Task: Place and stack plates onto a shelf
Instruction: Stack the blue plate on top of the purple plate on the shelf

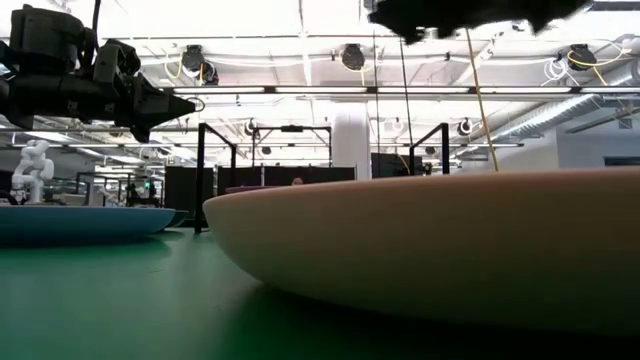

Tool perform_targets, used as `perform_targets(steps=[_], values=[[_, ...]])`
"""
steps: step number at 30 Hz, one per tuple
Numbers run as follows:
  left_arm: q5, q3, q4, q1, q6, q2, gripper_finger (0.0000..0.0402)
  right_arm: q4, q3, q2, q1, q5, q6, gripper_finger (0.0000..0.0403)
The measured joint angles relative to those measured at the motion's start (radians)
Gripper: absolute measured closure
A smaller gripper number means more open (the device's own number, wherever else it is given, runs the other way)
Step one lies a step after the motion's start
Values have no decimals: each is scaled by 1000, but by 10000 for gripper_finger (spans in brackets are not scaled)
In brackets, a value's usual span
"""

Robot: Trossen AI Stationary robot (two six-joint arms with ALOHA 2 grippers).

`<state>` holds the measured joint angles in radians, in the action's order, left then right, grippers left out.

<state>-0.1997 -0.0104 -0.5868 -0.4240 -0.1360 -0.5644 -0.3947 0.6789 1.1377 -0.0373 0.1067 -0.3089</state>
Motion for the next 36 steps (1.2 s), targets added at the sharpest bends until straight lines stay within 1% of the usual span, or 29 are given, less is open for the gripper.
perform_targets(steps=[2, 5, 8, 12, 17, 18, 20, 21, 22, 24, 25, 28, 30, 33, 36], values=[[0, 0, 0, 0, 0, 0, 398, -106, -115, -59, -18, -10, 0, 252], [0, 0, -9, 0, -12, 0, 398, -241, -243, -127, -35, -68, 48, 252], [0, 0, -11, 0, -62, 0, 398, -284, -318, -186, -45, -82, 100, 252], [0, 0, -58, 0, -60, 0, 398, -282, -367, -244, -57, -83, 124, 252], [0, 0, -103, 0, -208, 0, 398, -282, -383, -264, -58, -84, 115, 252], [7, 0, -119, 1, -218, -1, 398, -283, -383, -264, -58, -84, 113, 252], [6, -27, -123, 1, -204, -1, 398, -279, -383, -264, -58, -83, 109, 252], [-15, -55, -102, 7, -186, -1, 398, -274, -383, -264, -58, -83, 109, 252], [-37, -91, -54, 19, -169, 0, 398, -269, -383, -264, -58, -83, 109, 252], [-36, -188, 132, 55, -122, -8, 398, -264, -383, -264, -58, -83, 107, 252], [-4, -249, 244, 78, -88, -20, 398, -264, -383, -264, -58, -83, 106, 252], [165, -431, 591, 164, -3, -83, 398, -261, -383, -264, -58, -83, 90, 252], [260, -544, 777, 223, 30, -144, 398, -258, -383, -264, -58, -83, 85, 252], [356, -681, 977, 308, 25, -233, 398, -247, -383, -264, -58, -83, 84, 252], [393, -774, 1112, 396, -34, -319, 398, -241, -383, -264, -58, -83, 84, 252]])
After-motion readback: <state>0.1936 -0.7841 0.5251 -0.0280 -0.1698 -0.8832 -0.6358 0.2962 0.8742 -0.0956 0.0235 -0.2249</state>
